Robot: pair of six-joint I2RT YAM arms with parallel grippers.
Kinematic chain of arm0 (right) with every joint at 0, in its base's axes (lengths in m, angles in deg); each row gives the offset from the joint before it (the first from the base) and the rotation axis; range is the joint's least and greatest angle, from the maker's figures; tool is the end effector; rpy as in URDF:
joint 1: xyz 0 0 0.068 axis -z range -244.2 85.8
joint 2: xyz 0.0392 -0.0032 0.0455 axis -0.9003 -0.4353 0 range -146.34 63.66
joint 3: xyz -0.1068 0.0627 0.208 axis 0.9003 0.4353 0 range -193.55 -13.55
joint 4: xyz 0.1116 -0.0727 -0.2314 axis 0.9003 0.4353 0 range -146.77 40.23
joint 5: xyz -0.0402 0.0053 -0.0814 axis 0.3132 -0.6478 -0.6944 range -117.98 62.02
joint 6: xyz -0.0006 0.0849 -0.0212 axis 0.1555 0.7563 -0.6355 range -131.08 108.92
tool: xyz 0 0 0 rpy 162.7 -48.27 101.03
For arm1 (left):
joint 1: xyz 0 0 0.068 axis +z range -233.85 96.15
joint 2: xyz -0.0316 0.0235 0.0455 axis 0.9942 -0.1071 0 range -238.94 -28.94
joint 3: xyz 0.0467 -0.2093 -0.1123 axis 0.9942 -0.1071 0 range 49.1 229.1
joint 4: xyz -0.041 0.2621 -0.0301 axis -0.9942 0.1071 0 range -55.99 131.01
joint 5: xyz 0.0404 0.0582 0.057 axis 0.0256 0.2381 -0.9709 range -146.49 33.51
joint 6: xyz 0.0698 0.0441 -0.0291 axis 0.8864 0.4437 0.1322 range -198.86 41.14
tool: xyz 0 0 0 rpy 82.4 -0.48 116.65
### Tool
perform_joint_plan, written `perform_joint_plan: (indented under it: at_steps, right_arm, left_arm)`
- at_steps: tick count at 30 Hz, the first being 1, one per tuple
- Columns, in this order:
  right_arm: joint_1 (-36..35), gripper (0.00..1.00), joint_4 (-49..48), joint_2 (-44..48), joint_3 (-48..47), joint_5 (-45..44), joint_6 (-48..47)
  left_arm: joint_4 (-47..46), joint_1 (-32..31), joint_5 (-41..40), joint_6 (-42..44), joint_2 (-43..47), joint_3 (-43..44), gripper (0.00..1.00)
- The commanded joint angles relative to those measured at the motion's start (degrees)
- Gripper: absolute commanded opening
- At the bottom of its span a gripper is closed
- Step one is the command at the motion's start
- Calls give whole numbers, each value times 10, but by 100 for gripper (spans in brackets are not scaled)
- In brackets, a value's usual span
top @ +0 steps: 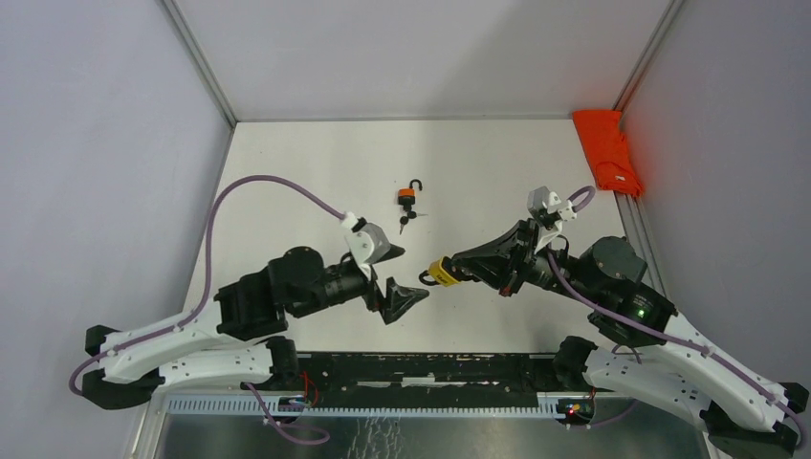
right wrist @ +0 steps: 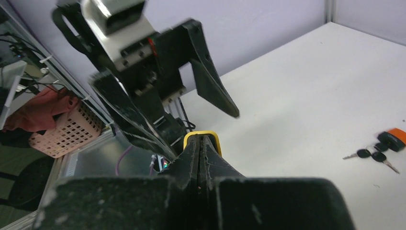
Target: Unlock with the key
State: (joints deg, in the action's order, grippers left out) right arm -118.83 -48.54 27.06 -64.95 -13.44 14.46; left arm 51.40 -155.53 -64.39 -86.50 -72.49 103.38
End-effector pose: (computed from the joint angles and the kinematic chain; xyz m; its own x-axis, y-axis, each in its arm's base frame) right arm 0.1051 0.1818 0.3911 -0.3428 0.2381 -0.9087 -0.8711 0.2817 0.4024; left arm 0.0846 -0.2216 0.3615 -0.1553 0.0503 -0.9866 0.8845 0.4518 -0.1162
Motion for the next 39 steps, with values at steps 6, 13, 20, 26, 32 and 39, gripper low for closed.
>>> perform_joint_plan:
  at_steps: [6,13,20,26,32,39]
  right_arm:
    - [1,0,-121,0,-8,49,33]
    - [1,0,-130,1,7,60,42]
    - [2,0,-158,1,31,64,59]
    - [1,0,-168,-1,30,60,64]
    - [2,0,-162,3,30,45,71]
    - [1,0,-123,-1,43,-5,77]
  left_arm:
    - [-22,3,26,32,-12,-12,100]
    - [-37,5,19,37,3,-19,100]
    - [-54,5,50,41,11,-23,86]
    - [-42,5,89,39,-48,-11,58]
    - [-41,4,75,35,-100,4,32]
    - [-35,4,-89,28,-116,9,5]
